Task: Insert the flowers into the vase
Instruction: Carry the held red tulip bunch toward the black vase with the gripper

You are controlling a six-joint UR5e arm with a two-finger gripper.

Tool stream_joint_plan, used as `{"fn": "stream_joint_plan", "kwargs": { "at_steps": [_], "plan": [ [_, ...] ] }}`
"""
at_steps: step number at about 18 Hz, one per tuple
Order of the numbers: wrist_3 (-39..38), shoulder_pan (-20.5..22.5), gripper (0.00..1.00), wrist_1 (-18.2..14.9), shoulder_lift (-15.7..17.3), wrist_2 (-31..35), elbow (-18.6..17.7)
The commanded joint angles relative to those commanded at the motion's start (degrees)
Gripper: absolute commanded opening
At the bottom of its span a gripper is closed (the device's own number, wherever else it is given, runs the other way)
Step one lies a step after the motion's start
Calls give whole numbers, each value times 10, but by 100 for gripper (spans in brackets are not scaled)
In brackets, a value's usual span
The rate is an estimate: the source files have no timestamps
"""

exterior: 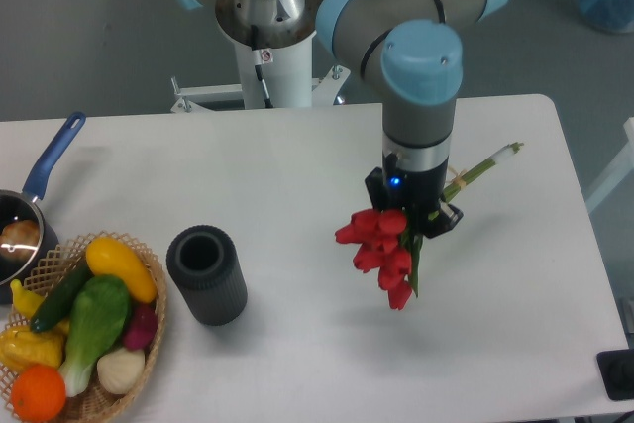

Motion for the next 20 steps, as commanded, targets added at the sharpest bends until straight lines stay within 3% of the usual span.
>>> {"fn": "stream_joint_plan", "kwargs": {
  "at_steps": [7, 11, 20],
  "plan": [
    [-1, -2, 0, -1, 16, -36, -1],
    [-10, -1, 0, 10, 32, -125, -4],
    [-173, -3, 0, 148, 43, -390, -25]
  ]
}}
